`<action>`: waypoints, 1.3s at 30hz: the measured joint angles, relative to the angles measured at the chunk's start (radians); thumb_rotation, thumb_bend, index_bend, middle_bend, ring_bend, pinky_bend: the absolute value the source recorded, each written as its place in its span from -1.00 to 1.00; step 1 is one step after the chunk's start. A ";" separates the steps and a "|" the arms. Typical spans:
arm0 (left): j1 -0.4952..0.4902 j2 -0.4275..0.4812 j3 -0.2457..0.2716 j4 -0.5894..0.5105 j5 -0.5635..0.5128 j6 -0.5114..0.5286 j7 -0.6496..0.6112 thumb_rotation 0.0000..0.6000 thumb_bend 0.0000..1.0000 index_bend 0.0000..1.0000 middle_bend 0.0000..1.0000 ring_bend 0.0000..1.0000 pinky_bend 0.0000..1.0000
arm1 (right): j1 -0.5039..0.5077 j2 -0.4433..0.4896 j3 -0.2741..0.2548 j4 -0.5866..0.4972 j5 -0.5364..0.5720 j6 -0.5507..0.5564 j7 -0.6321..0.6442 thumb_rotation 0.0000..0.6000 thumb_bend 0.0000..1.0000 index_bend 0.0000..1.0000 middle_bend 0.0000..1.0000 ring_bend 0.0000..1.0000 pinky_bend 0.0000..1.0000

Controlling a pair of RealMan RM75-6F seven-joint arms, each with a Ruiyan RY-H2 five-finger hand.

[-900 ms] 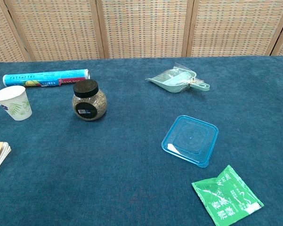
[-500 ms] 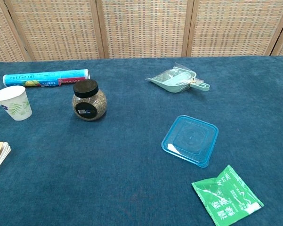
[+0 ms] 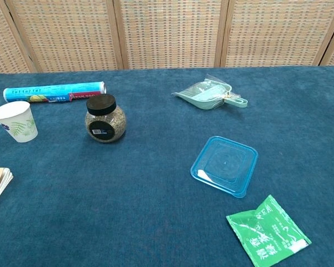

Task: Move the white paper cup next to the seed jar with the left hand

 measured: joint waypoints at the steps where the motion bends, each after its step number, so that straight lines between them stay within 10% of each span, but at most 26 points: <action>1: 0.001 0.000 -0.002 0.000 0.001 -0.002 -0.002 1.00 -0.43 -1.00 -1.00 -1.00 -1.00 | 0.000 0.000 -0.001 -0.001 -0.001 0.000 -0.001 1.00 -0.99 -1.00 -1.00 -1.00 -0.96; 18: -0.057 0.074 -0.093 -0.054 -0.068 -0.128 -0.044 1.00 -0.43 -1.00 -1.00 -1.00 -1.00 | 0.002 0.009 -0.002 -0.015 0.002 -0.014 -0.004 1.00 -0.99 -1.00 -1.00 -1.00 -0.96; 39: -0.468 0.215 -0.244 0.054 -0.729 -0.810 0.053 1.00 -0.48 -1.00 -1.00 -1.00 -1.00 | 0.012 0.007 0.007 -0.004 0.031 -0.048 0.011 1.00 -0.99 -1.00 -1.00 -1.00 -0.96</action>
